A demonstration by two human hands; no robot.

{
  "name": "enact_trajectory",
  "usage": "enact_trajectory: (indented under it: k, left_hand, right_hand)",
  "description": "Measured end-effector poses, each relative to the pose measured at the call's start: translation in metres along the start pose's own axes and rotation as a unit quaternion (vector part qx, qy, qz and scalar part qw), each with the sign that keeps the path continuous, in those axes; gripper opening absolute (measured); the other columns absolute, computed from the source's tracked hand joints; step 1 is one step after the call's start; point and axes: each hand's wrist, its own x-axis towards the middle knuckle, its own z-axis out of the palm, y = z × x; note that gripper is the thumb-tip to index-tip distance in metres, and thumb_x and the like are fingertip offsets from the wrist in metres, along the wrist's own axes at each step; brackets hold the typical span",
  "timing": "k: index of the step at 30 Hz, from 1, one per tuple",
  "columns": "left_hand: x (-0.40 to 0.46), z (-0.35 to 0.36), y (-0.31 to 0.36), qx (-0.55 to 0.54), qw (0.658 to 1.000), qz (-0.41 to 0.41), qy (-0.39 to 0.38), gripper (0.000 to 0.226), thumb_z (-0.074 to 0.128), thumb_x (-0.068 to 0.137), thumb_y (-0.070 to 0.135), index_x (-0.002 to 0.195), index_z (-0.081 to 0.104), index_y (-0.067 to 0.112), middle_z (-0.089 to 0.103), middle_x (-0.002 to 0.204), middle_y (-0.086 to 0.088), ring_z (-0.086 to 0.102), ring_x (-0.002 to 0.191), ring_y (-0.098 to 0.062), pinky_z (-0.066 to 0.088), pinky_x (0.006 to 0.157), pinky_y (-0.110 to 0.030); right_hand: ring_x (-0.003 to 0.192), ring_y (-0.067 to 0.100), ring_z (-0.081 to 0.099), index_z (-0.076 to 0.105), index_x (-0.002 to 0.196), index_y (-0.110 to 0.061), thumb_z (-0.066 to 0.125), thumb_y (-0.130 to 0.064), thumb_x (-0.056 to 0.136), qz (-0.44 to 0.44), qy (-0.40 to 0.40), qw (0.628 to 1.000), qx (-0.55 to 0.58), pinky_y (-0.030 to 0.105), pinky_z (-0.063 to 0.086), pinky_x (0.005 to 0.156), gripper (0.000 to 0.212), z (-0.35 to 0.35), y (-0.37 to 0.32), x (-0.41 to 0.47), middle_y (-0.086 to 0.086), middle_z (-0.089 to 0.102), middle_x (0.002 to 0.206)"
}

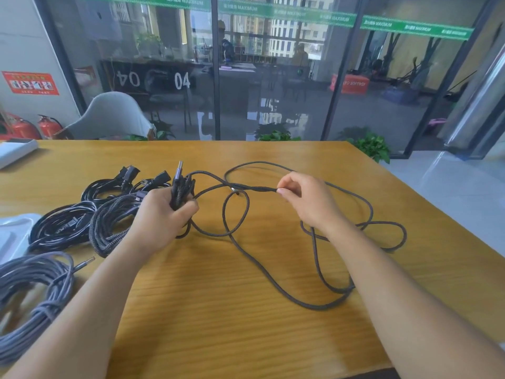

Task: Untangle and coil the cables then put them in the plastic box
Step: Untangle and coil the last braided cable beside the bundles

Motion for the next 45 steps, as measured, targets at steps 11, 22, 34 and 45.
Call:
enact_trajectory:
  k: [11, 22, 34, 45]
  left_hand:
    - [0.000, -0.006, 0.003, -0.002, 1.000, 0.011, 0.021, 0.037, 0.064, 0.097, 0.012, 0.072, 0.044, -0.005, 0.037, 0.055, 0.000, 0.027, 0.049, -0.013, 0.026, 0.044, -0.020]
    - [-0.001, -0.002, 0.006, 0.002, 1.000, 0.030, 0.001, 0.033, 0.065, 0.096, 0.010, 0.077, 0.053, -0.013, 0.043, 0.055, -0.005, 0.034, 0.047, -0.013, 0.031, 0.045, -0.025]
    - [0.000, 0.000, 0.002, -0.002, 1.000, 0.026, 0.004, 0.036, 0.064, 0.098, 0.012, 0.074, 0.047, -0.010, 0.042, 0.056, -0.005, 0.032, 0.048, -0.015, 0.030, 0.045, -0.023]
    - [-0.003, 0.010, 0.004, -0.005, 1.000, 0.017, -0.025, 0.034, 0.068, 0.094, 0.009, 0.064, 0.051, 0.011, 0.041, 0.052, 0.007, 0.032, 0.047, -0.009, 0.030, 0.046, -0.020]
  right_hand:
    - [0.084, 0.014, 0.069, 0.067, 0.090, -0.027, 0.077, -0.040, 0.092, -0.103, -0.035, 0.992, 0.061, 0.038, 0.058, 0.077, 0.017, -0.016, 0.019, -0.018, -0.009, 0.071, 0.084]
    - [0.055, 0.009, 0.026, 0.058, 0.097, -0.012, 0.049, -0.036, 0.110, 0.180, -0.310, 0.880, 0.311, 0.022, 0.034, 0.052, 0.029, -0.023, 0.023, -0.005, -0.008, 0.030, 0.062]
    - [0.060, 0.013, 0.059, 0.066, 0.102, -0.022, 0.068, -0.037, 0.101, -0.252, 0.174, 0.934, -0.181, 0.033, 0.047, 0.047, 0.015, -0.003, 0.021, -0.015, -0.014, 0.060, 0.069]
    - [0.066, 0.026, 0.065, 0.068, 0.082, -0.013, 0.076, 0.013, 0.076, -0.140, 0.120, 0.890, -0.416, 0.053, 0.035, 0.120, 0.028, 0.007, -0.010, -0.019, 0.000, 0.061, 0.060]
